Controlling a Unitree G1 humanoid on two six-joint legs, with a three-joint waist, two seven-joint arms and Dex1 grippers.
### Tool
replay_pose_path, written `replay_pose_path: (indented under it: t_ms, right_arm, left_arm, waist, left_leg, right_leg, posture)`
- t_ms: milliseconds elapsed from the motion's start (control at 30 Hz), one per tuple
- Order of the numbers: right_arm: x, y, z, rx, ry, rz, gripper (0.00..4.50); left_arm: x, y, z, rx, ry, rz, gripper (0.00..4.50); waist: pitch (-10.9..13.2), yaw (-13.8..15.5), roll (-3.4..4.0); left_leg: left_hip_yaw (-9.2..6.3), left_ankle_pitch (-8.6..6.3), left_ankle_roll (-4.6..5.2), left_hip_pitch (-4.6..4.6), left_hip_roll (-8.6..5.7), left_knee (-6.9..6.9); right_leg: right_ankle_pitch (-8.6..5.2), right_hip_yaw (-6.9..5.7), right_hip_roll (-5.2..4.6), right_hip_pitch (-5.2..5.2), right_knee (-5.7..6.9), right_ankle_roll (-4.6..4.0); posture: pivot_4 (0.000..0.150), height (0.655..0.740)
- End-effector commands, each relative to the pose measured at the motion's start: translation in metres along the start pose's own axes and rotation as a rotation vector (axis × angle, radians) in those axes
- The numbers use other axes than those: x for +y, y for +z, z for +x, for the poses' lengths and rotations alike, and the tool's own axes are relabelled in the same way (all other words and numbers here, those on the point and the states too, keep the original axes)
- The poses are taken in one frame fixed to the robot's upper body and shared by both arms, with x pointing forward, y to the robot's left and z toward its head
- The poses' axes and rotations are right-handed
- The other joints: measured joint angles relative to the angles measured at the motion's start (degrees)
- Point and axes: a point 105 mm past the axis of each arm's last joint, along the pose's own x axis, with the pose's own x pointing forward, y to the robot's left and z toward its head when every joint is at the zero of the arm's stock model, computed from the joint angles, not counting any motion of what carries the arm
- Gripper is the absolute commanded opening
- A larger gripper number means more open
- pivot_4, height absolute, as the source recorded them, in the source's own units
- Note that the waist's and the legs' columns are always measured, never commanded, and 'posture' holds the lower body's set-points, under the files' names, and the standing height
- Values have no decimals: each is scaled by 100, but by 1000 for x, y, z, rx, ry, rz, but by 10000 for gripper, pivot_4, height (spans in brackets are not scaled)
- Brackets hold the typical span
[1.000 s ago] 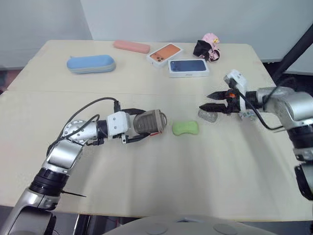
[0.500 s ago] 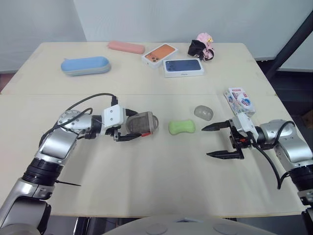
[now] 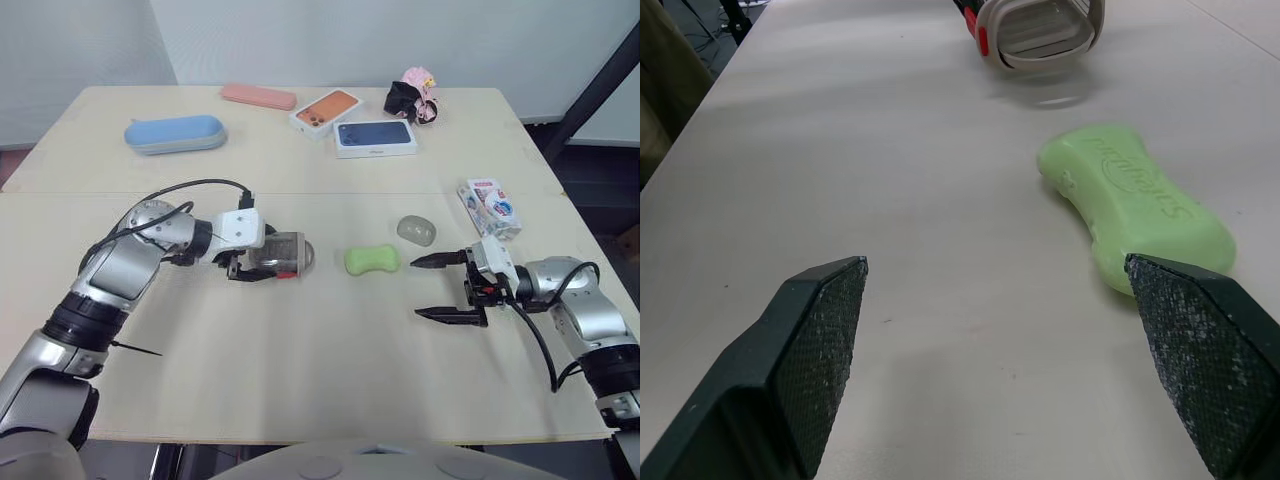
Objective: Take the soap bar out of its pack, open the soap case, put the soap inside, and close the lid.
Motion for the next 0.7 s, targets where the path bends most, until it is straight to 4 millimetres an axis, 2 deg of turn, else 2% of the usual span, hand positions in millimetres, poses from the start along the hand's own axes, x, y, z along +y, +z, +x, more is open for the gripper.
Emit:
replay_pose_path:
  t_ms: [33, 233, 433, 600, 700]
  right_arm:
    - [-4, 7, -3, -14, -23, -35, 44409]
    - [-3, 5, -1, -18, -30, -31, 44409]
    - [-3, 6, -1, -23, -40, -30, 44409]
    - [-3, 6, 0, -24, -41, -30, 44409]
    - [-3, 7, 2, -26, -41, -30, 44409]
  left_arm:
    - [2, 3, -2, 50, -23, 33, 34826]
    - [7, 2, 0, 106, -47, 50, 34826]
    - [10, 2, -1, 116, -43, 63, 34826]
    - [16, 10, -3, 86, -29, 41, 34826]
    - [13, 7, -4, 100, -42, 40, 34826]
  waist:
    - [0, -8, 0]
    - [0, 8, 0]
    - [0, 10, 0]
    - [0, 21, 0]
    - [0, 24, 0]
  left_leg:
    - [0, 0, 0, -1, 0, 0]
    - [0, 0, 0, -1, 0, 0]
    - [0, 0, 0, -3, 0, 0]
    - [0, 0, 0, -3, 0, 0]
    - [0, 0, 0, -3, -1, 0]
  right_leg:
    - [0, 2, 0, 0, 0, 0]
    - [0, 1, 0, 1, 0, 0]
    - [0, 3, 0, 2, -1, 0]
    - [0, 3, 0, 2, -1, 0]
    - [0, 3, 0, 2, -1, 0]
  posture:
    - [1500, 7400]
    - [1500, 7400]
    - [1500, 7400]
    - [1500, 7400]
    - [1500, 7400]
